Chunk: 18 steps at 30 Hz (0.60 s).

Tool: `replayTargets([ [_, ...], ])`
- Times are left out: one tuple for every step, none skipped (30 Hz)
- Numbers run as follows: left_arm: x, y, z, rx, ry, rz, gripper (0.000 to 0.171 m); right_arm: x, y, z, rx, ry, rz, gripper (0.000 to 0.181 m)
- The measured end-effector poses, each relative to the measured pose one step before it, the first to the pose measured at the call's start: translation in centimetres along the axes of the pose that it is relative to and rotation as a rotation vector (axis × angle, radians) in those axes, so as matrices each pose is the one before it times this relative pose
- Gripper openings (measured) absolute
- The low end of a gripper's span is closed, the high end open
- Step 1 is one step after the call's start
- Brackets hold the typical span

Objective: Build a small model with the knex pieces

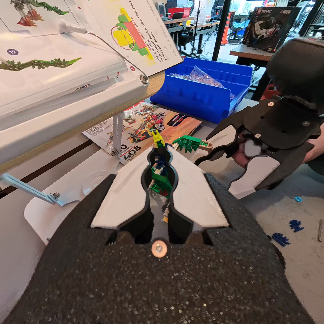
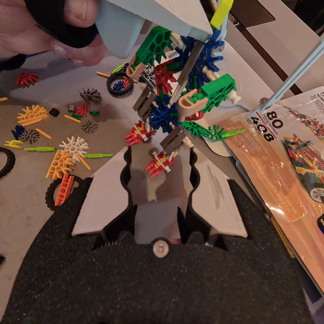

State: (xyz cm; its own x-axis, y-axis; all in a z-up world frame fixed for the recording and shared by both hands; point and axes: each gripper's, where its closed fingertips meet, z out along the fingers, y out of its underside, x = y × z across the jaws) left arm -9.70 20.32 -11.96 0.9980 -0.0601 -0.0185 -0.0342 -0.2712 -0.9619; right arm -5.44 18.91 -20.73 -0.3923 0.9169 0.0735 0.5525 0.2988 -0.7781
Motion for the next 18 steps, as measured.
replayTargets([
  [-0.036, 0.023, 0.028, -0.00487, -0.0151, 0.0085, 0.007, -0.008, 0.068, 0.02, -0.0043, 0.001, -0.0013, 0.066],
  [-0.013, 0.024, 0.032, -0.00627, -0.0131, 0.012, 0.008, 0.014, 0.056, 0.033, -0.0018, -0.0007, 0.0016, 0.066],
  [0.033, 0.01, 0.001, -0.00396, -0.0077, 0.0195, 0.008, 0.019, 0.04, 0.027, -0.0006, -0.0013, 0.0039, 0.066],
  [-0.033, 0.03, -0.02, -0.00319, -0.0057, 0.0174, 0.008, 0.007, 0.076, 0.049, -0.0023, -0.0026, 0.0037, 0.066],
  [-0.091, -0.026, -0.066, 0.00147, -0.0016, 0.0041, 0.008, 0.001, 0.091, 0.079, -0.0028, -0.002, 0.002, 0.066],
  [-0.086, -0.048, -0.095, 0.0049, 0.0078, -0.0105, 0.008, 0.032, 0.096, 0.084, -0.0024, 0.0005, 0.0009, 0.066],
  [-0.101, -0.074, -0.102, 0.0085, 0.0115, -0.0191, 0.009, 0.04, 0.087, 0.094, -0.0024, 0.0014, 0.0007, 0.066],
  [-0.121, -0.008, -0.082, 0.00619, 0.0126, -0.0236, 0.011, 0.003, 0.065, 0.08, -0.0015, -0.0007, 0.0015, 0.066],
  [-0.167, 0.027, -0.055, 0.00336, 0.0097, -0.0244, 0.013, -0.03, 0.039, 0.066, 0.0, -0.0036, 0.0027, 0.066],
  [-0.099, 0.025, -0.038, 0.00381, 0.0115, -0.0209, 0.015, -0.029, 0.021, 0.05, 0.0006, -0.0032, 0.003, 0.066],
  [-0.009, -0.004, -0.036, 0.00634, 0.013, -0.0165, 0.015, 0.014, 0.023, 0.039, -0.0001, -0.0006, 0.0022, 0.066],
  [0.099, -0.025, -0.002, 0.00705, 0.0172, -0.0138, 0.016, 0.026, 0.011, 0.019, 0.0003, -0.0005, 0.0015, 0.066],
  [0.15, 0.016, 0.04, 0.00421, 0.0184, -0.0139, 0.017, -0.031, -0.012, 0.012, 0.002, -0.0029, 0.0025, 0.065],
  [0.133, -0.011, 0.041, 0.00708, 0.0164, -0.0128, 0.017, -0.043, -0.018, 0.014, 0.0026, -0.0042, 0.003, 0.065],
  [0.108, 0.041, 0.057, 0.00382, 0.0154, -0.0136, 0.017, -0.027, -0.01, 0.018, 0.0011, -0.0024, 0.001, 0.064],
  [0.098, 0.038, 0.084, 0.00487, 0.0152, -0.0148, 0.018, -0.021, 0.024, 0.023, -0.0007, -0.0003, -0.0017, 0.064],
  [0.126, -0.064, 0.075, 0.01281, 0.017, -0.0158, 0.018, -0.03, -0.011, 0.017, 0.001, -0.0005, -0.0026, 0.063],
  [0.134, -0.063, 0.065, 0.01333, 0.0173, -0.0167, 0.018, -0.049, -0.046, 0.009, 0.003, -0.0016, -0.0012, 0.062],
])
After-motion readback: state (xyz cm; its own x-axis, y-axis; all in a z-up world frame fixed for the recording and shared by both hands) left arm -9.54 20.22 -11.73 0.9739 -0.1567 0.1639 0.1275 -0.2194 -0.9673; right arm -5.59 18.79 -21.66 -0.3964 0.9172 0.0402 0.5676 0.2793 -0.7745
